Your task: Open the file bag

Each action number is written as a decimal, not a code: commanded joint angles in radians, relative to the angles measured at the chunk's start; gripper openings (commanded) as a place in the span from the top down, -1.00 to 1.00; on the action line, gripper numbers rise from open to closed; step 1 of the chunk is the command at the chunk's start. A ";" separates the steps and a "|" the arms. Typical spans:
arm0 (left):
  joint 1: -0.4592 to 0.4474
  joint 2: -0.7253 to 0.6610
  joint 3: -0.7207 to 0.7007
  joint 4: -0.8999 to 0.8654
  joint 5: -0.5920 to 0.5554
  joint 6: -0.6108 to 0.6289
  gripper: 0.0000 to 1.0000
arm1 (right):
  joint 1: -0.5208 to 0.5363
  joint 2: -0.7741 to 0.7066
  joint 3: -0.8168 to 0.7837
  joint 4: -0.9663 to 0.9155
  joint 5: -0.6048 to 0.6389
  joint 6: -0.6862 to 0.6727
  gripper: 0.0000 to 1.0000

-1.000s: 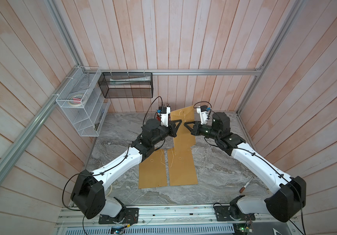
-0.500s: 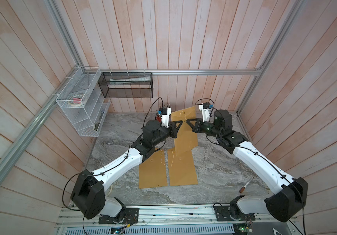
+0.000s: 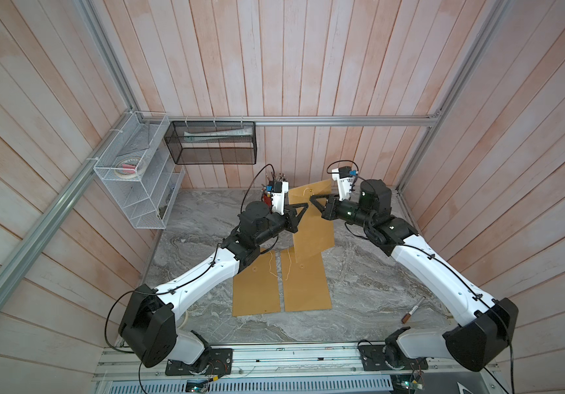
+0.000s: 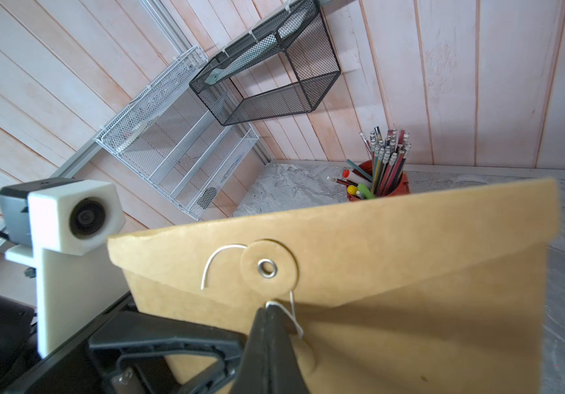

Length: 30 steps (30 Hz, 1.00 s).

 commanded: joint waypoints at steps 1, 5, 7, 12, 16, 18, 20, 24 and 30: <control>-0.009 -0.006 -0.006 0.023 0.035 0.008 1.00 | 0.020 0.021 0.040 -0.002 -0.029 -0.024 1.00; -0.009 -0.008 -0.007 0.026 0.026 0.008 1.00 | 0.033 0.032 0.053 -0.005 -0.038 -0.027 1.00; -0.009 -0.012 -0.007 0.028 0.017 0.008 1.00 | 0.040 0.032 0.053 -0.007 -0.037 -0.029 1.00; -0.006 -0.017 0.003 0.034 -0.023 0.009 1.00 | 0.050 0.015 0.033 -0.006 -0.029 -0.022 1.00; 0.001 -0.019 0.007 0.037 -0.041 0.005 1.00 | 0.051 -0.007 0.006 0.006 -0.028 -0.009 1.00; 0.005 -0.022 0.005 0.041 -0.048 0.002 1.00 | 0.053 -0.019 -0.009 0.010 -0.029 -0.002 1.00; 0.010 -0.023 0.003 0.046 -0.051 -0.003 1.00 | 0.052 -0.029 -0.023 0.014 -0.027 0.003 1.00; 0.018 -0.024 -0.006 0.058 -0.055 -0.013 1.00 | 0.052 -0.045 -0.045 0.021 -0.028 0.013 1.00; 0.025 -0.026 -0.010 0.073 -0.057 -0.020 1.00 | 0.052 -0.061 -0.066 0.026 -0.039 0.022 1.00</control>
